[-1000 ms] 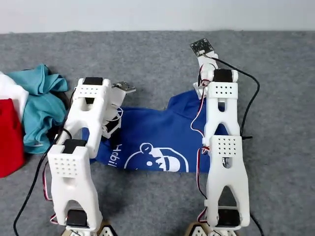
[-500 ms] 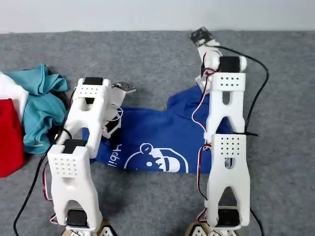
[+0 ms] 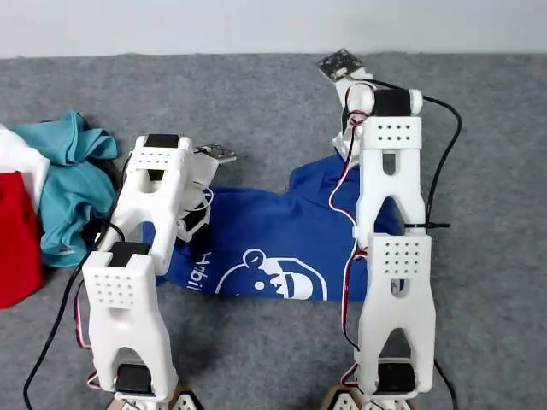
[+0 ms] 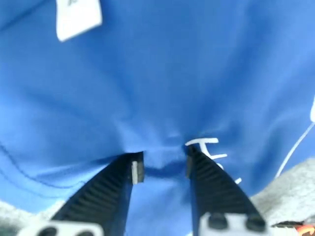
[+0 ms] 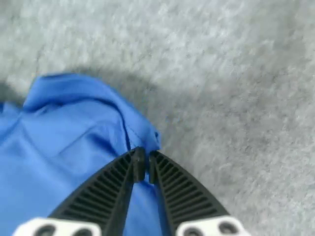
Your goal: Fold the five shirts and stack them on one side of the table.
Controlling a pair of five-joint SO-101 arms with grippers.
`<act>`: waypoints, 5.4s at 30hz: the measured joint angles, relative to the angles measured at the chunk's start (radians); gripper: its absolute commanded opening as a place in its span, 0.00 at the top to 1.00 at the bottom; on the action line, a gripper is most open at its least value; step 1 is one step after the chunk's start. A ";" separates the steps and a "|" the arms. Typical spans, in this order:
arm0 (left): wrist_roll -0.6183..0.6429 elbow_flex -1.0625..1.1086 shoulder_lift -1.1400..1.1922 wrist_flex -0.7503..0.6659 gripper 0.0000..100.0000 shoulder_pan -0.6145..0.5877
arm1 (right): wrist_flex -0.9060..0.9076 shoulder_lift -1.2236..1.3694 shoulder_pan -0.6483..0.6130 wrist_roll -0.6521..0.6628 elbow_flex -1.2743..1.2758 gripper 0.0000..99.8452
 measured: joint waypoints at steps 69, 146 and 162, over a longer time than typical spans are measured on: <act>-0.040 -0.017 -0.057 0.031 0.85 -0.247 | -0.103 -1.226 0.054 0.181 1.695 0.79; 0.123 -1.191 0.473 0.041 0.79 0.924 | -0.141 -1.946 0.752 -0.061 1.711 0.79; 0.184 -1.206 0.282 0.041 0.79 0.783 | -0.269 -1.946 0.655 -0.063 1.890 0.79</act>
